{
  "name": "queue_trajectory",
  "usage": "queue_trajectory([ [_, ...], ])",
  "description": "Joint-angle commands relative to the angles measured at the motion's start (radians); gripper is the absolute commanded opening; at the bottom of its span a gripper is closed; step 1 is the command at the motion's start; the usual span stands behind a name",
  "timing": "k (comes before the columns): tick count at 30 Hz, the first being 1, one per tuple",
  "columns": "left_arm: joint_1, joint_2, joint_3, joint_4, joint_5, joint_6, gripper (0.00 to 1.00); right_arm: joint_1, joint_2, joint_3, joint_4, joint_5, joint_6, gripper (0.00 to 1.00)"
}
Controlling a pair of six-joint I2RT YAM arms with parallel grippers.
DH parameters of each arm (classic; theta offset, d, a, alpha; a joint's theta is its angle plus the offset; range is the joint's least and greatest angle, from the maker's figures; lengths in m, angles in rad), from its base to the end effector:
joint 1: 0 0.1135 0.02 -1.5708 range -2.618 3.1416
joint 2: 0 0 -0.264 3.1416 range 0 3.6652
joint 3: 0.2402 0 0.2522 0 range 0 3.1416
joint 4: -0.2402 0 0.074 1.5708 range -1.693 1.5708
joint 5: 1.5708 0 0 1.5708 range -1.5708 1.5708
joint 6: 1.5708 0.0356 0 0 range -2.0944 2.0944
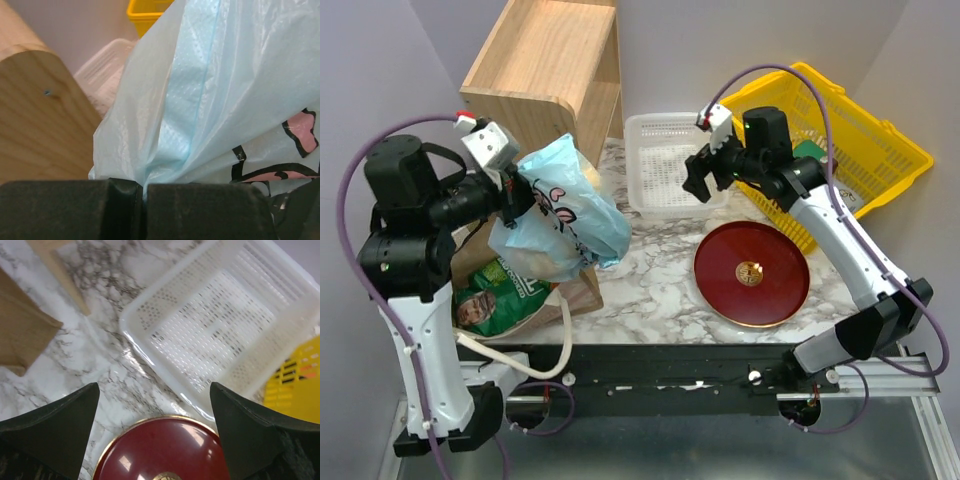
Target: Untie the knot of the grocery bags and take out the mixed food
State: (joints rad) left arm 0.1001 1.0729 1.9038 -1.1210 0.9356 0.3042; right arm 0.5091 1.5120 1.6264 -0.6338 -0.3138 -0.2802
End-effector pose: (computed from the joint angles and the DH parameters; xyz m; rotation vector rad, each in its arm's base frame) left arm 0.1082 -0.0179 0.5396 0.7920 1.5902 -0.5741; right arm 0.2868 0.1727 0.4111 -0.9793 1.8531 0.4663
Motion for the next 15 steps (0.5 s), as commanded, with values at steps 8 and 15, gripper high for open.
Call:
queue_trajectory([
  [8,-0.514,0.105,-0.155,0.310,-0.081,-0.140,0.00,-0.169,-0.168,-0.184,-0.038,0.085,0.027,1.00],
  [15,-0.689,0.147,-0.368,0.385,-0.259,-0.056,0.00,-0.182,-0.248,-0.286,-0.050,0.085,0.018,1.00],
])
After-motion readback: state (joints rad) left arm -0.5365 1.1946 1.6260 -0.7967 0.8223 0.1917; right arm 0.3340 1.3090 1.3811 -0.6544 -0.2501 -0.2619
